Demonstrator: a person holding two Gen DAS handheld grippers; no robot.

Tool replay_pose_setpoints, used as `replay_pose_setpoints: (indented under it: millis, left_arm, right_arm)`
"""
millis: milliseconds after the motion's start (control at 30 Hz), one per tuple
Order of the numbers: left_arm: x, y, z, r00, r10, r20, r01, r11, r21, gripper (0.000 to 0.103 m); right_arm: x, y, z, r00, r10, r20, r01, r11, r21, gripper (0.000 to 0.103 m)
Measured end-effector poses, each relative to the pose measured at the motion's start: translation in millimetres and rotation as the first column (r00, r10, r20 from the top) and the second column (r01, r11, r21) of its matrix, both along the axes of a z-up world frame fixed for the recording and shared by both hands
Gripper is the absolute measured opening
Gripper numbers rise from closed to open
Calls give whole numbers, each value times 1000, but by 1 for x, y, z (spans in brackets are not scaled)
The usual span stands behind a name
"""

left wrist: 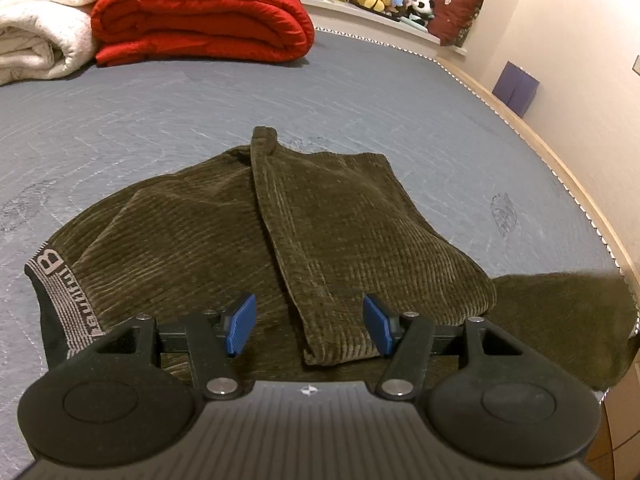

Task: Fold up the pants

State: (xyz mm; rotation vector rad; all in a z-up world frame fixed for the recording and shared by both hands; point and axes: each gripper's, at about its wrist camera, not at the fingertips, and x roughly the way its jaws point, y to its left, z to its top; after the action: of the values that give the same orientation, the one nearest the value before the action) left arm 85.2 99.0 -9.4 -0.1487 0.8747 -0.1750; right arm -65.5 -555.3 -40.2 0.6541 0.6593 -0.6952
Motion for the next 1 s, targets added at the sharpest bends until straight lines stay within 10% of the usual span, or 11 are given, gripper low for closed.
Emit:
replay_pose_setpoints:
  millis: [133, 433, 633, 767, 1000]
  left_arm:
    - [1, -5, -1, 1000, 4, -3, -4, 1000, -3, 68]
    - [4, -12, -7, 1000, -2, -10, 2, 1000, 14, 70]
    - [7, -9, -10, 1000, 2, -10, -2, 1000, 27, 70]
    - [7, -5, -11, 1000, 9, -5, -8, 999, 45, 70]
    - [4, 11, -10, 1000, 22, 2, -22, 999, 44, 71]
  right_arm:
    - [-5, -26, -33, 994, -52, -94, 54, 998, 14, 10]
    - [-22, -25, 3, 989, -135, 65, 144, 979, -146, 13]
    - [15, -6, 4, 964, 121, 238, -99, 990, -99, 29]
    - [68, 14, -4, 941, 268, 208, -253, 963, -96, 34]
    - [133, 18, -40, 982, 182, 46, -182, 983, -7, 53]
